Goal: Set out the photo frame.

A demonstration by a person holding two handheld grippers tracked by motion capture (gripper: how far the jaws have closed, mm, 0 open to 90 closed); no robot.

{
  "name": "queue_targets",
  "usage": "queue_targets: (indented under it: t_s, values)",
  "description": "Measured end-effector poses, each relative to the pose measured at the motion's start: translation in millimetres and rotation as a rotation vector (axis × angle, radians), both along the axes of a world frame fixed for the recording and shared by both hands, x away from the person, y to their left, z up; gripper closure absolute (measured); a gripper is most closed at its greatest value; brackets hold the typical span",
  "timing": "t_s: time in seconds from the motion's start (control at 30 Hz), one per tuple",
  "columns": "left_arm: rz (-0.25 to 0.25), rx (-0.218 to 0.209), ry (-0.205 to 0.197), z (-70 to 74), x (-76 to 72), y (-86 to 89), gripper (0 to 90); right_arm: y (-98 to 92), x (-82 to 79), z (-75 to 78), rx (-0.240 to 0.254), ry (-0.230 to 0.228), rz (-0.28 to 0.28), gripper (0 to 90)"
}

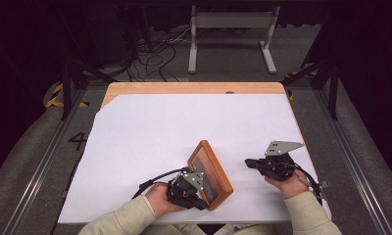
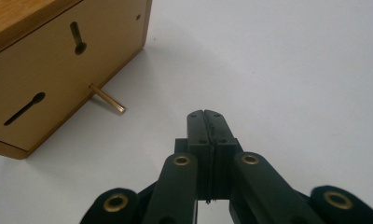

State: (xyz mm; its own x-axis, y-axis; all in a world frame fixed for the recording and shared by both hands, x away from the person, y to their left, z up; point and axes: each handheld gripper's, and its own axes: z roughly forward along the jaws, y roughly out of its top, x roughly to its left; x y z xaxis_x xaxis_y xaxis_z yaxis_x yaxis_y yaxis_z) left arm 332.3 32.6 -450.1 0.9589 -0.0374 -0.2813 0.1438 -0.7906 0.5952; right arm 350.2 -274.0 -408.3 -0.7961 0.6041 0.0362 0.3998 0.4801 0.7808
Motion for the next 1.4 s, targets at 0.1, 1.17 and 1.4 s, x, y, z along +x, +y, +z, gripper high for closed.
queue_targets:
  t_s: [0.1,1.17,1.4]
  values:
    - [-0.006,-0.001,-0.007,0.2,0.5,-3.5,89.8,-1.9,-0.7,0.0,0.003,0.001,-0.006,90.0]
    - [0.224,-0.018,-0.111,0.3,10.9,-44.8,89.9,-4.1,-1.3,-0.1,0.006,-0.002,-0.012,90.0]
    - [0.3,-0.009,-0.132,0.6,12.5,-50.4,89.9,-3.8,-1.3,-0.2,0.007,-0.001,-0.01,90.0]
